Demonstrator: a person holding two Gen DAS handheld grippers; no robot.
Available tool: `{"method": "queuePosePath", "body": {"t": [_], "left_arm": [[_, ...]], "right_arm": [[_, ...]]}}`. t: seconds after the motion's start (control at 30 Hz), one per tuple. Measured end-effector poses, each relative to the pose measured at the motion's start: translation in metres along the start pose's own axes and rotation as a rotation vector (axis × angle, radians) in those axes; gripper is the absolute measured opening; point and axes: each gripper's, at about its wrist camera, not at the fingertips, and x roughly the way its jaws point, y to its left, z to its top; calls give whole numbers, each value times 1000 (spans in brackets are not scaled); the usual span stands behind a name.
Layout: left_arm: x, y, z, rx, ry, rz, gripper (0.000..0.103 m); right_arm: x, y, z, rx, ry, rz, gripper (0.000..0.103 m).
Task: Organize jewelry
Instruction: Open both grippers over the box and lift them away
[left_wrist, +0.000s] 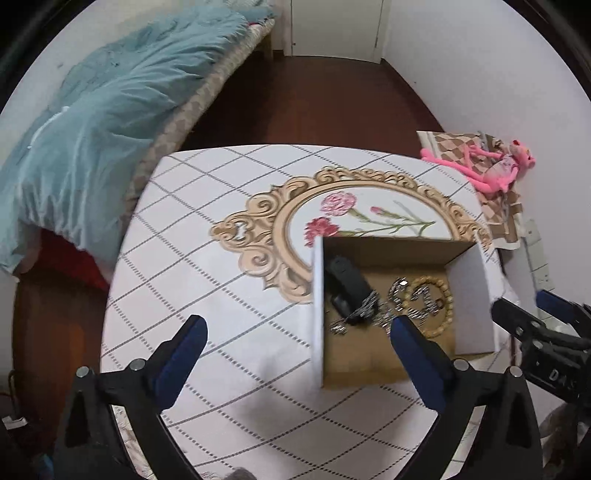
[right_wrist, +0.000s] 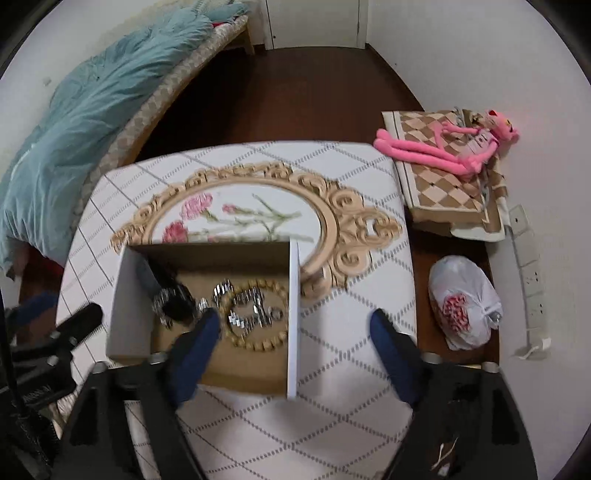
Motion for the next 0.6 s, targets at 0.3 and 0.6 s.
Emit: {"method": "queuePosePath", "body": {"t": [0.3,0.6], "left_arm": [[-30,3,-20,-3,-45,35,102],[-99,5,-41,-9,-137,5,102]], "right_arm": [[-31,5,-35,13,-38,-48,101],[-101,11,-60,22,-150,-80,101]]}}
